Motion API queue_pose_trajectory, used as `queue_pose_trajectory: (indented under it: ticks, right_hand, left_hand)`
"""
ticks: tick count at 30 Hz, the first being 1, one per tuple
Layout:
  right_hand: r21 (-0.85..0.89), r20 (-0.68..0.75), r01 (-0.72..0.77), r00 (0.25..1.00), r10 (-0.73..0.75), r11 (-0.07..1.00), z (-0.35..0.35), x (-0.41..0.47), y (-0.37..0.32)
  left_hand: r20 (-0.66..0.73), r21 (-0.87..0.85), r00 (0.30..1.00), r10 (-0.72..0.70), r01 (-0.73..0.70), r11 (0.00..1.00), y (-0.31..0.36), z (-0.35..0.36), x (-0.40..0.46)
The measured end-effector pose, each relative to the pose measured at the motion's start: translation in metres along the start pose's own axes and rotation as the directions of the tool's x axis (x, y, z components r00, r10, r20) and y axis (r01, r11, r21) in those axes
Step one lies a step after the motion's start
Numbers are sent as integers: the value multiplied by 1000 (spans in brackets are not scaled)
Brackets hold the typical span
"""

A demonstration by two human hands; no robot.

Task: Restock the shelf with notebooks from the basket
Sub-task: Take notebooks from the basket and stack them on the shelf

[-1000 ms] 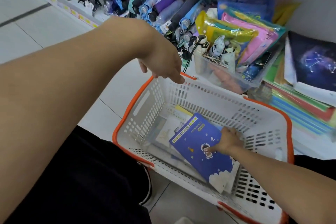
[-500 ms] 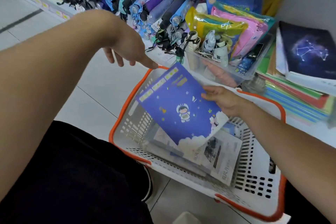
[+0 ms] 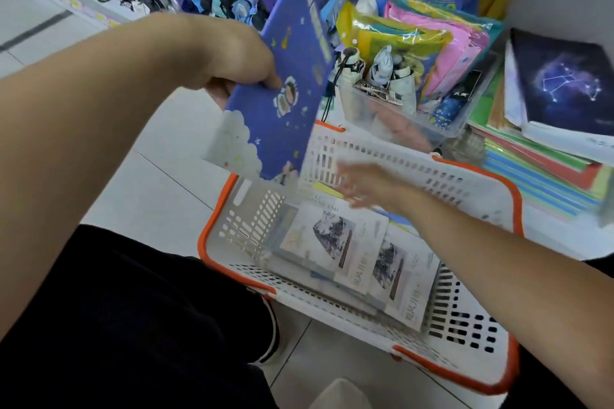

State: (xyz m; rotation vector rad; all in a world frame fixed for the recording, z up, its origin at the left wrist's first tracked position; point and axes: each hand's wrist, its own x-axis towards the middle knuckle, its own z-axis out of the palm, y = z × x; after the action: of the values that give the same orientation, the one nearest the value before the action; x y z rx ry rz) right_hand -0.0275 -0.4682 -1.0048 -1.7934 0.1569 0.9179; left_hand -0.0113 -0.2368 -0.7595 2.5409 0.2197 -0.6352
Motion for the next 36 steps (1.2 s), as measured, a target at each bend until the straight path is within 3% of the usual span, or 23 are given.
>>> queue_pose_trajectory:
  ticks: [1,2,3,10,14,21,26,30,33,36]
  right_hand:
    - [-357,-63,-85,996,66,930,1,6,28]
    - [-591,-112,-124,991,72,797,3,8,53]
    - [-688,-132,-131,990,55,714,6,8,74]
    - [-791,-248,-186,968,-27,583,15,17,120]
    - [-758,-301,-225,953,-22,613,16,22,116]
    - [-709,-352,-152,923,-158,689,18,22,126]
    - [-652,-348,-84,916,-199,753,15,14,128]
    - [-525,-85,52,990,-113,849,-13,7,80]
    - [-98,66,78,995,-72,992,-44,-8,39]
    - [301,34,174,981,-193,938,-74,-24,18]
  left_hand:
    - [-48,78,999,-16,20,997,1,-1,1]
    - [-87,148,996,-21,34,988,-1,-2,1]
    - [-106,206,994,-21,43,978,-2,-3,0]
    - [-149,268,989,-3,43,962,-14,-13,2]
    - [-139,226,990,-15,46,973,-15,-14,1]
    - [-84,204,994,-75,91,975,-23,-14,6]
    - [-66,223,992,-106,118,968,-27,-14,13]
    - [-59,195,990,-128,138,971,-31,-18,20]
    - [-86,216,986,-145,161,963,-35,-21,23]
    - [-109,232,981,-161,182,956,-41,-22,25]
